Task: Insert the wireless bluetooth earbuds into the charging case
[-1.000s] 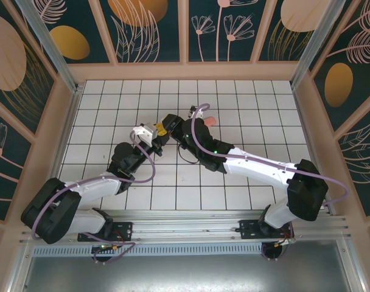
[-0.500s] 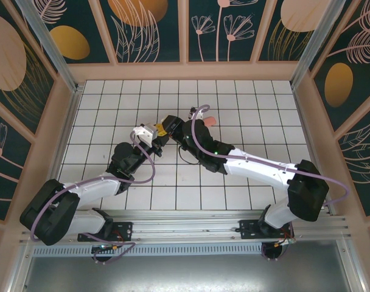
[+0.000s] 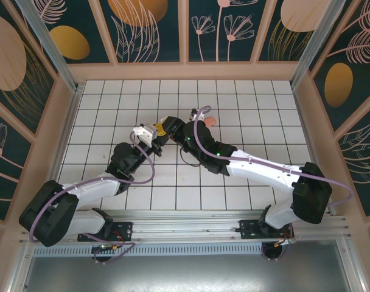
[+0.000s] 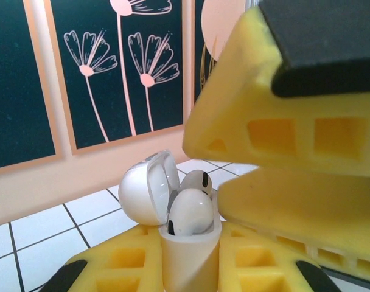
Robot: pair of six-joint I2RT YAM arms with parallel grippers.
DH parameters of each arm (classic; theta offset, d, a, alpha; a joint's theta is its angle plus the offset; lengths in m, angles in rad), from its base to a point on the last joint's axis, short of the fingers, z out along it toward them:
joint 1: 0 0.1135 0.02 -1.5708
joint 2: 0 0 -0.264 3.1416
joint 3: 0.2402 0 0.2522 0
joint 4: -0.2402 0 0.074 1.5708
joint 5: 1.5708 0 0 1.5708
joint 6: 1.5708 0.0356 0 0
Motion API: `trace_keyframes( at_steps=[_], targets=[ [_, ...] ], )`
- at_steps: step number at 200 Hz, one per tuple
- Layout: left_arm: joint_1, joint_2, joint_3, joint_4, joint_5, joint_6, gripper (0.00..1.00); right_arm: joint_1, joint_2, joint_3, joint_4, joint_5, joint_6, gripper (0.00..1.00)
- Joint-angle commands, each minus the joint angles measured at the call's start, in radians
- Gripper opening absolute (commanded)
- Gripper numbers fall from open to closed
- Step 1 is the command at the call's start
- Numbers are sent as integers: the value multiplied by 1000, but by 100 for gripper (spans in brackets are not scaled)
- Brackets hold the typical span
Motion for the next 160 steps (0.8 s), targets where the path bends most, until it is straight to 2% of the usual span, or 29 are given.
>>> trace_keyframes(
  at_steps=[1,51,80,95,121,139,160],
  targets=[
    [-6,-38,14,102,-17,12,0,12,-11,0,-126,13,24,45],
    [-6,-44,14,84,-3,25,0,15,-36,77,-253,33,-8,48],
    [-7,-59,26,20,60,49,0,14,-110,119,-322,54,-120,48],
    [-4,-61,47,-33,127,64,0,-8,-130,170,-368,21,-220,49],
    [-5,-54,102,-142,275,77,0,-128,-111,300,-493,-174,-363,50],
    [-4,-48,122,-165,365,72,0,-227,-86,352,-539,-335,-425,51],
    [-4,-46,141,-184,448,66,0,-290,-42,410,-598,-467,-482,52]
  ],
)
